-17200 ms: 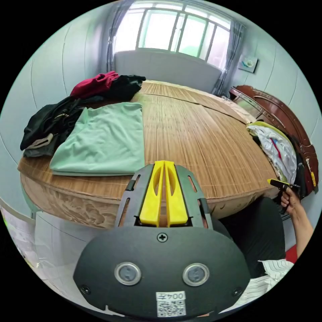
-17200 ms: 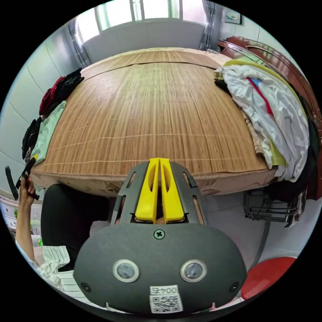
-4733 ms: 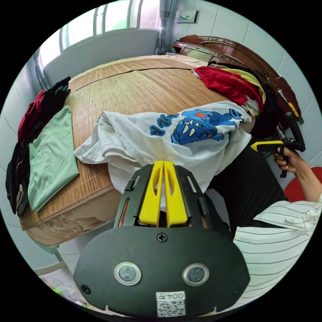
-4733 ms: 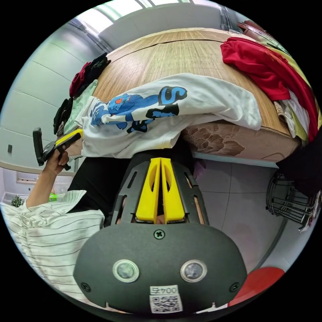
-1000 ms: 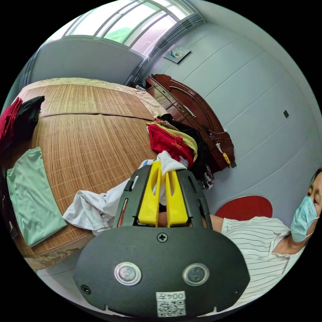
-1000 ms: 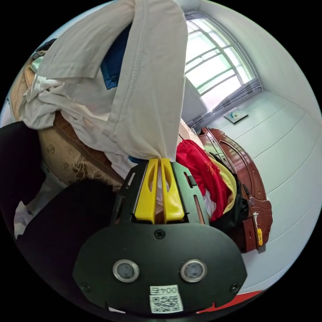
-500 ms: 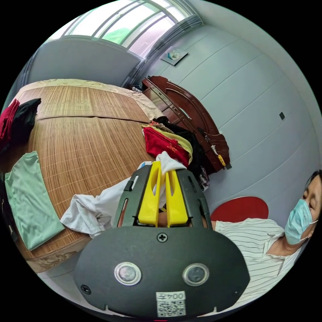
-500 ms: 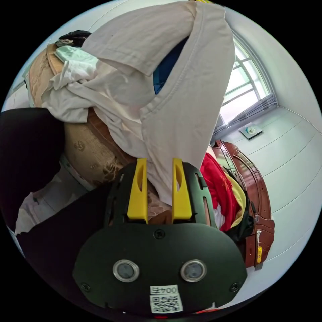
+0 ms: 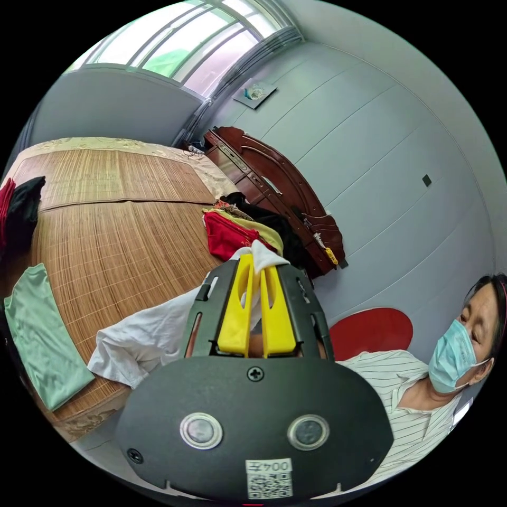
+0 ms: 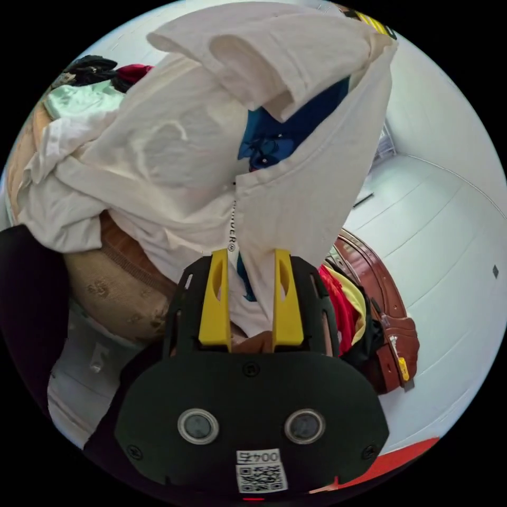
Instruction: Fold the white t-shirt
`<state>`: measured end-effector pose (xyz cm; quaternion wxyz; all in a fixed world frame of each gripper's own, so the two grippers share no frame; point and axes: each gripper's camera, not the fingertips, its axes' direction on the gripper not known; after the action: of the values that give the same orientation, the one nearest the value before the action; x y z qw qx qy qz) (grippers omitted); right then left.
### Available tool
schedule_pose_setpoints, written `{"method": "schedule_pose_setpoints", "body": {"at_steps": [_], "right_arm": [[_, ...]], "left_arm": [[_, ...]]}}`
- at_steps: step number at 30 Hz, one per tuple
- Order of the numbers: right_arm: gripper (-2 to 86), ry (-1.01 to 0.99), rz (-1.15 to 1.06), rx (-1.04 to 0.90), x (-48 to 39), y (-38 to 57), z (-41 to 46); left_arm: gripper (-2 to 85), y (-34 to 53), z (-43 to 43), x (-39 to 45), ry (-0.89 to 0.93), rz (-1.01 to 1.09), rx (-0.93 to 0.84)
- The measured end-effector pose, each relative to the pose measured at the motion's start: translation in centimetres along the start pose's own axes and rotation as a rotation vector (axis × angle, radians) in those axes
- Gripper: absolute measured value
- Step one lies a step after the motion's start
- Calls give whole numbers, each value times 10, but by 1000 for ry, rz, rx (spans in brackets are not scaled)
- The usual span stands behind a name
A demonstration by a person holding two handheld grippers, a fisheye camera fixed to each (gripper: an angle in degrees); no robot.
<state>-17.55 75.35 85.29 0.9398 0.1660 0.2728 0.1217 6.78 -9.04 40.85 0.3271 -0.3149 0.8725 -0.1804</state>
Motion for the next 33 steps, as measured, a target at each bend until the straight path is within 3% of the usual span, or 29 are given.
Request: {"method": "schedule_pose_setpoints", "body": {"at_steps": [6,16,23,33], "right_arm": [[8,127,157,-30,45,18,-10],[-8,-39,510,50,201,53,-88],[-8,-16,707,314,364,25,-211],[-8,-40,832,696,518,6,-423]], "left_arm": [[6,10,-23,12,-48,14,23],[7,39,-59,30,-212,49,87],[6,62,-129,125,-367,294,249],[4,126,-242,223,-206,488,457]]}}
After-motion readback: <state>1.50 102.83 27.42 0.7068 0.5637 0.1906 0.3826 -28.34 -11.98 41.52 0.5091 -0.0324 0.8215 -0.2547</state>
